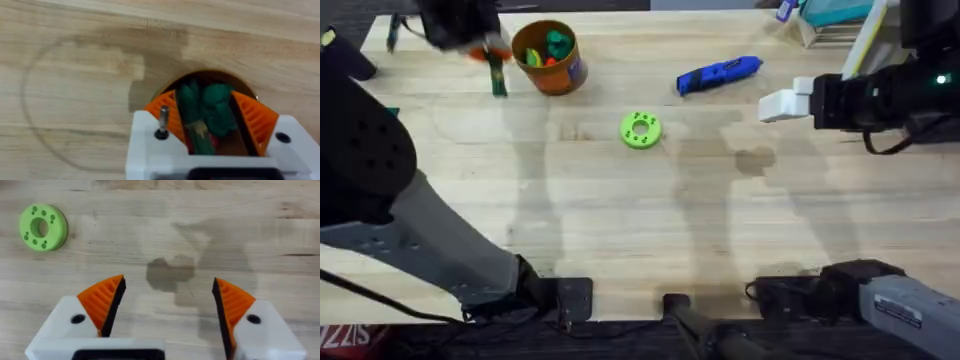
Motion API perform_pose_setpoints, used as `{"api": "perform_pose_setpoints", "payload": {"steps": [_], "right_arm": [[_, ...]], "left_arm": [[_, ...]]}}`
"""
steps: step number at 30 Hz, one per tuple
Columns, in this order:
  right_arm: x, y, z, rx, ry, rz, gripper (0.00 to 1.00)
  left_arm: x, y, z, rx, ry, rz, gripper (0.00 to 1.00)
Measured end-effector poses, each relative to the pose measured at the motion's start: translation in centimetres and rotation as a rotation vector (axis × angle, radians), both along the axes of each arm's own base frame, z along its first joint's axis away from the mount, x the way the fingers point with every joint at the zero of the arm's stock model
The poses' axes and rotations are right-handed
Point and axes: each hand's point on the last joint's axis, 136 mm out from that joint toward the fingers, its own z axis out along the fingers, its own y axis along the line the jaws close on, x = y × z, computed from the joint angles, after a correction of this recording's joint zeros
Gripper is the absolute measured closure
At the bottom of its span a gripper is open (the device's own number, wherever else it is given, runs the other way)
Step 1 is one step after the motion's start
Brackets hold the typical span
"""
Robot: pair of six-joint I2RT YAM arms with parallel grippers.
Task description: Pick up the gripper from the table and insert it into the empty holder that is missing its gripper. Then pick up a screw, insert it into the mounting hole, and use the screwdriver to tighten it. Finally, clean up the table by picking up the vegetable and placing it into the bucket.
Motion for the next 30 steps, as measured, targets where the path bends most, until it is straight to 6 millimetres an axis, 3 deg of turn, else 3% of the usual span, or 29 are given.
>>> {"api": "perform_pose_setpoints", "payload": {"steps": [4,11,15,21,22,26,30], "right_arm": [[0.0,0.0,0.0,0.000,0.000,0.000,0.009],[0.0,0.0,0.0,0.000,-0.001,0.000,0.009],[0.0,0.0,0.0,0.000,-0.001,0.000,0.009],[0.0,0.0,0.0,0.000,-0.001,0.000,0.008],[0.0,0.0,0.0,0.000,-0.001,0.000,0.008],[0.0,0.0,0.0,0.000,-0.001,0.000,0.009],[0.0,0.0,0.0,0.000,-0.001,0.000,0.008]], "left_arm": [[3.7,-0.2,3.2,-0.003,-0.176,-0.023,0.965],[6.8,-1.2,4.9,-0.026,-0.319,-0.065,0.965],[8.0,-2.2,3.4,-0.048,-0.315,-0.092,0.965],[9.4,-4.2,-1.8,-0.082,-0.234,-0.131,0.964],[9.6,-4.5,-2.3,-0.082,-0.228,-0.140,0.916],[9.6,-5.2,-3.1,-0.091,-0.210,-0.152,0.569],[9.2,-5.4,-3.0,-0.094,-0.199,-0.155,0.396]]}}
